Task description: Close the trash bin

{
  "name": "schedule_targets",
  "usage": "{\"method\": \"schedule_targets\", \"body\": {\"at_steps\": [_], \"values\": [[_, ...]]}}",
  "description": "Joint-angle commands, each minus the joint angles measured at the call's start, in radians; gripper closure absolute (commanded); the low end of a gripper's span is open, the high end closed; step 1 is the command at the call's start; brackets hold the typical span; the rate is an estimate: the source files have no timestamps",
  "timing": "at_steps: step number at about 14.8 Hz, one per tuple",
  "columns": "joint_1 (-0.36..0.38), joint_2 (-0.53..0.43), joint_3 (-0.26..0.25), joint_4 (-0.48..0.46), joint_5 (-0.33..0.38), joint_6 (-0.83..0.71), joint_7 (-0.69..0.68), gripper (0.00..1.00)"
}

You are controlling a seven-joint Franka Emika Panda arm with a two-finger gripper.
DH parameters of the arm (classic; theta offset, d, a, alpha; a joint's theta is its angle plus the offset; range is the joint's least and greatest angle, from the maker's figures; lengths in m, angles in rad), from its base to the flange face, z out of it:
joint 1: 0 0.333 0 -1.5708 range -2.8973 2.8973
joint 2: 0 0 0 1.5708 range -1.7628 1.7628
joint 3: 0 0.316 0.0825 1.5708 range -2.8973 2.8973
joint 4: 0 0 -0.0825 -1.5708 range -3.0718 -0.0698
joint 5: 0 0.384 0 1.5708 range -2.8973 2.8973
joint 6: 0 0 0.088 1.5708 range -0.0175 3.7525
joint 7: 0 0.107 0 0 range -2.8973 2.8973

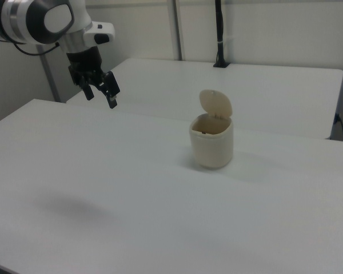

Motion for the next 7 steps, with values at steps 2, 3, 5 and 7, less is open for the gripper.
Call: {"method": "schedule_targets", "body": {"at_steps": [2, 3, 5, 7], "values": [[0.017, -0.015, -0.026, -0.008, -0.004, -0.021, 0.009, 0.0], [0.017, -0.015, -0.031, -0.008, -0.004, -0.018, 0.019, 0.0], [0.018, -0.012, -0.033, -0.008, -0.008, -0.012, 0.029, 0.0], [0.017, -0.012, -0.033, -0.007, -0.014, -0.005, 0.073, 0.0]]}}
